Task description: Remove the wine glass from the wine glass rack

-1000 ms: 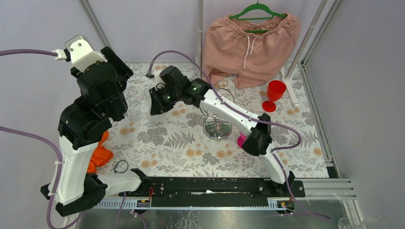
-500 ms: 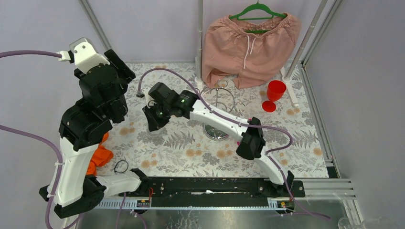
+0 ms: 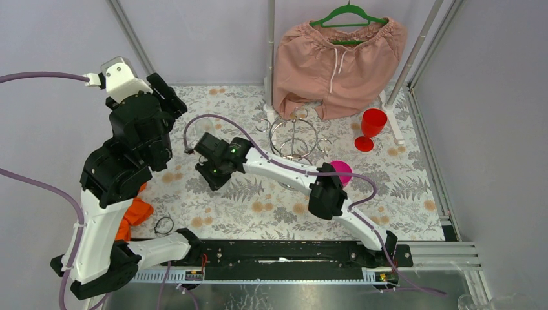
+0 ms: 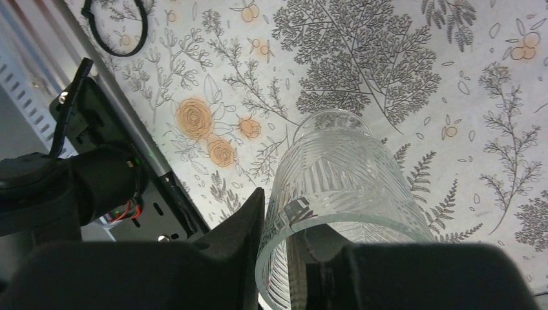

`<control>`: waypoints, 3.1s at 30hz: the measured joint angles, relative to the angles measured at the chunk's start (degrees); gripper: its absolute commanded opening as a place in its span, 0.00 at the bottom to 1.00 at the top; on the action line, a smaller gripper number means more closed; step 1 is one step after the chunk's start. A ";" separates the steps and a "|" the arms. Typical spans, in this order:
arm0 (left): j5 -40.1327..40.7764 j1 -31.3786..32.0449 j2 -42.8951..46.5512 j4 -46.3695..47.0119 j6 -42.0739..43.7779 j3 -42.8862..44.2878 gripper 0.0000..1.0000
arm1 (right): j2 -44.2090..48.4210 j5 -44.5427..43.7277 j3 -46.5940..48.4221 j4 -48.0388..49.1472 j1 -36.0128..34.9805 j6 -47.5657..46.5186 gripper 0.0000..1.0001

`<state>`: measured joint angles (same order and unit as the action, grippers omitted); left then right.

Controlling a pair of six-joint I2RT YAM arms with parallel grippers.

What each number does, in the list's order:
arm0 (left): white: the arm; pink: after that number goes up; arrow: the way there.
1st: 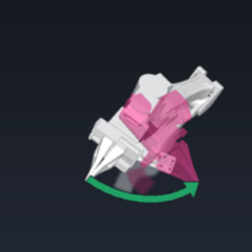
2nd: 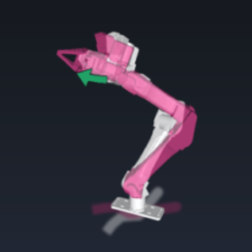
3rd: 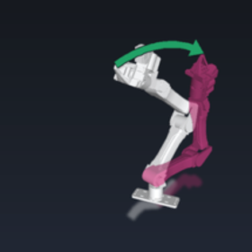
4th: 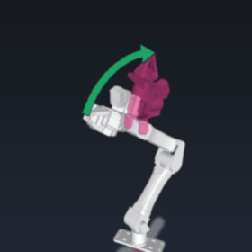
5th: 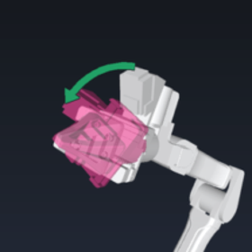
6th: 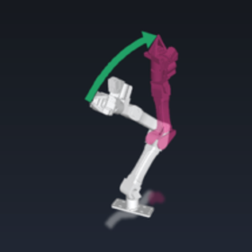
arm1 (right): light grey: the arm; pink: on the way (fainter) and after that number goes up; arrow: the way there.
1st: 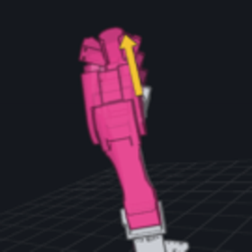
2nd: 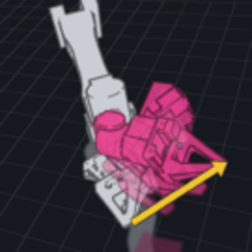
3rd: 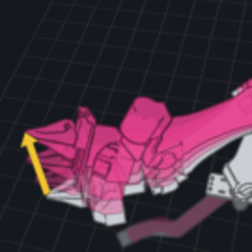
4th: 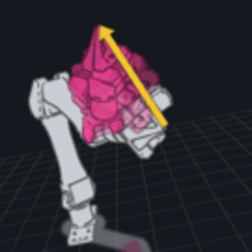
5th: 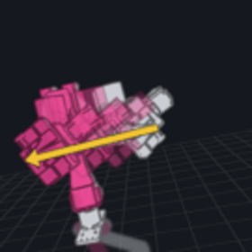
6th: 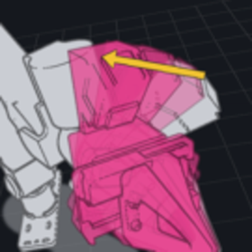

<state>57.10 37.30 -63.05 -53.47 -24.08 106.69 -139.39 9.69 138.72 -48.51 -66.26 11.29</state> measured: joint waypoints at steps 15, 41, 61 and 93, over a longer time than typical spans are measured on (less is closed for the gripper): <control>-1.29 0.00 0.48 0.13 -0.42 -1.75 0.69 | -1.33 -11.23 0.98 -2.82 -0.20 -4.39 0.00; -2.56 0.00 -2.08 0.26 -1.05 -2.75 0.69 | -1.84 -11.54 -1.86 -6.14 5.05 -7.17 0.00; -2.97 0.00 -2.10 0.42 -1.11 -3.48 0.71 | -1.84 -10.23 -1.62 -7.87 5.42 -7.10 0.01; -3.61 0.00 -1.95 1.27 -1.07 -4.22 0.73 | 4.17 -10.25 -1.84 -8.94 5.40 -6.91 0.54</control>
<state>53.49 37.30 -64.99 -52.21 -25.15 102.48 -135.22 -0.56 136.88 -57.45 -60.86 4.38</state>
